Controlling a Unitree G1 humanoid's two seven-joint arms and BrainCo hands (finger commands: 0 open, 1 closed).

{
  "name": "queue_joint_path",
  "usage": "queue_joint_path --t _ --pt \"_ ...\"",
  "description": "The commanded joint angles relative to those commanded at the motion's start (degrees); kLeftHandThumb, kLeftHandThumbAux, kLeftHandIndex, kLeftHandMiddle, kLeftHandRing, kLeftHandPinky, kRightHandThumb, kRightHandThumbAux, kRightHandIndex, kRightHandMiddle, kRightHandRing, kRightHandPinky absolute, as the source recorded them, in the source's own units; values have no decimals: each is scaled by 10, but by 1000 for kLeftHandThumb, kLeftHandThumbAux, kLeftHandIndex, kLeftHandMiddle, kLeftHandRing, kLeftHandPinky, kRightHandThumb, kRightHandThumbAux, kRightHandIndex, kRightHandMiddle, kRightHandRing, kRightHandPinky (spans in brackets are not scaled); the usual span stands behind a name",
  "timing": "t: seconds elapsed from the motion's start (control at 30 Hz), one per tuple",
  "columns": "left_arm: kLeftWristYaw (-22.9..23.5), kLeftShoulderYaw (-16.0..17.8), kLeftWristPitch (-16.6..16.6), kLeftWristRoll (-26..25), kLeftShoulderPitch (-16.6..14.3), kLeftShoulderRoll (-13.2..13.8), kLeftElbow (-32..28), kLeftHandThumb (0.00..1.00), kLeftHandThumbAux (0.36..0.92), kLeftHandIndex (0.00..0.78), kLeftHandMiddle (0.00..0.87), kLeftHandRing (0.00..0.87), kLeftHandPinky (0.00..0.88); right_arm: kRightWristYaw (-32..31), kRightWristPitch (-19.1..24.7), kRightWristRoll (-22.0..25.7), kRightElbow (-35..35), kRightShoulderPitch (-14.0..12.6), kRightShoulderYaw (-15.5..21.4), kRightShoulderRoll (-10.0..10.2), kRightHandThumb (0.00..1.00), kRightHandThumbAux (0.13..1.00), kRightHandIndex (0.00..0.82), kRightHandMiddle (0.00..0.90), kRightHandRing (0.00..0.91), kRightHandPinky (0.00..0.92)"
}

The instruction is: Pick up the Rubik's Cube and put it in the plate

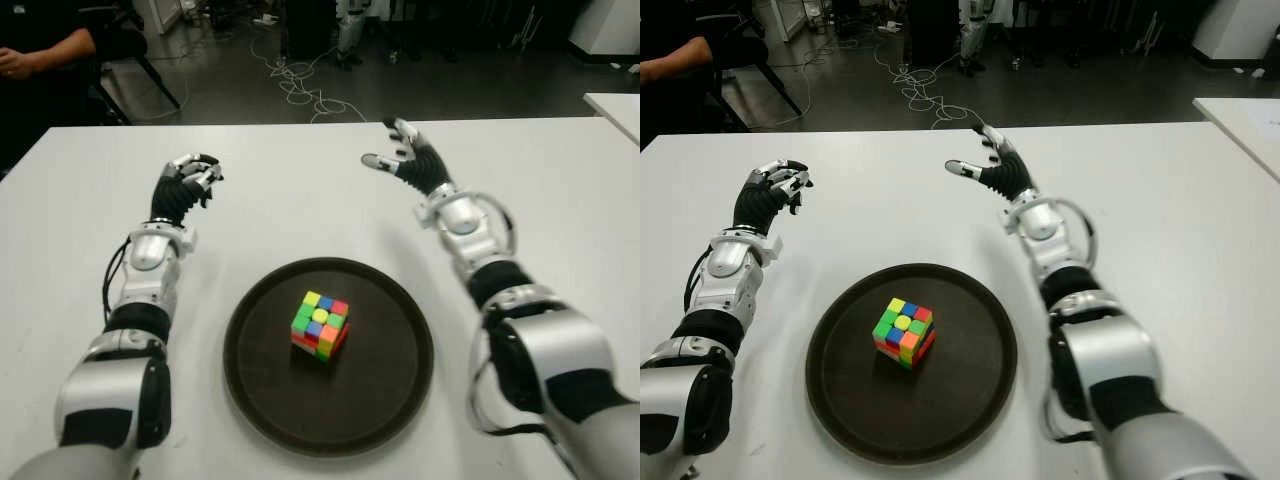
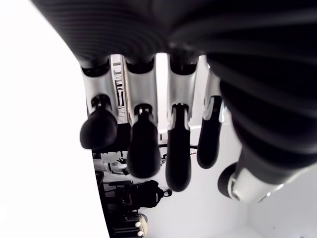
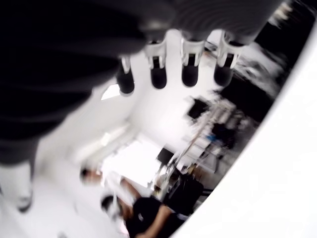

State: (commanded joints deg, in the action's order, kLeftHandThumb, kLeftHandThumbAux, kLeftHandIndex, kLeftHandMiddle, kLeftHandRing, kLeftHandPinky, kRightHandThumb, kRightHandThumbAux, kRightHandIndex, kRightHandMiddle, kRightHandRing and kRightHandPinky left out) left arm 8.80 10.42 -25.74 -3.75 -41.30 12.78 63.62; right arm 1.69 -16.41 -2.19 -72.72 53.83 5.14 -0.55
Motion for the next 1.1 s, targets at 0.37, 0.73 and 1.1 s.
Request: queue_joint_path --t 0.37,0.73,1.1 --pt "1 1 1 -1 0 1 0 837 666 412 546 700 753 44 92 47 3 52 58 -17 0 775 172 226 243 274" --pt "0 2 5 -2 -3 4 6 838 666 413 553 707 757 98 50 73 37 33 92 -20 0 801 203 260 281 317" --pt "-2 0 -1 0 -1 1 5 838 665 415 549 709 761 118 8 35 -1 -18 64 -15 0 810 200 257 272 300"
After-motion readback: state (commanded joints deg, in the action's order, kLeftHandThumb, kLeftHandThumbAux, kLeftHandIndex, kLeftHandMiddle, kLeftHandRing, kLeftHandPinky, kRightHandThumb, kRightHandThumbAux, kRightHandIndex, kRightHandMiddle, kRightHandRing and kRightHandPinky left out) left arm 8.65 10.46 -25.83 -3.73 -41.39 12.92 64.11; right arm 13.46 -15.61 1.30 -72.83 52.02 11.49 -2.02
